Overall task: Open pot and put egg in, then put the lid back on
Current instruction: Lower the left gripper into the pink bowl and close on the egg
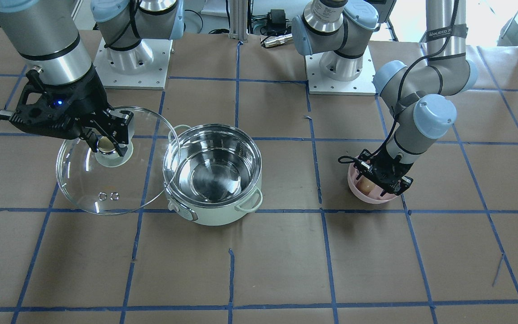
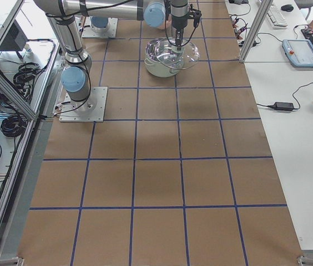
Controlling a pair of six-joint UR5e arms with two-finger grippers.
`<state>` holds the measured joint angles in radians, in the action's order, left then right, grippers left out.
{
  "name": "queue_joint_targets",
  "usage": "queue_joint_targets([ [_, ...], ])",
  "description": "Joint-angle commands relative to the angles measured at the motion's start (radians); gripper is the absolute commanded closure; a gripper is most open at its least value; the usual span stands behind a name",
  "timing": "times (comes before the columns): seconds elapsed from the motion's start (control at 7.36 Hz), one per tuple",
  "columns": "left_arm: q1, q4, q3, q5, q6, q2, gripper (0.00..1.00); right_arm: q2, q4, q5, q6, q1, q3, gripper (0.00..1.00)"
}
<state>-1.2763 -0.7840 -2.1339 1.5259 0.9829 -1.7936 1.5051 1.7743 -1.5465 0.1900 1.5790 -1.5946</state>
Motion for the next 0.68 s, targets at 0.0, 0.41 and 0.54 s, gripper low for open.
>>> queue_joint_targets([
  [0.0, 0.0, 0.0, 0.0, 0.0, -0.001, -0.003, 0.28, 0.001, 0.004, -0.013, -0.017, -0.005, -0.004, 0.56],
  [0.41, 0.0, -0.001, -0.003, 0.0, 0.0, -0.018, 0.25, 0.003, 0.004, -0.015, -0.078, -0.034, -0.004, 0.56],
  [0.54, 0.0, -0.003, -0.001, 0.002, 0.0, -0.018, 0.24, 0.006, 0.002, -0.014, -0.078, -0.034, -0.005, 0.56],
])
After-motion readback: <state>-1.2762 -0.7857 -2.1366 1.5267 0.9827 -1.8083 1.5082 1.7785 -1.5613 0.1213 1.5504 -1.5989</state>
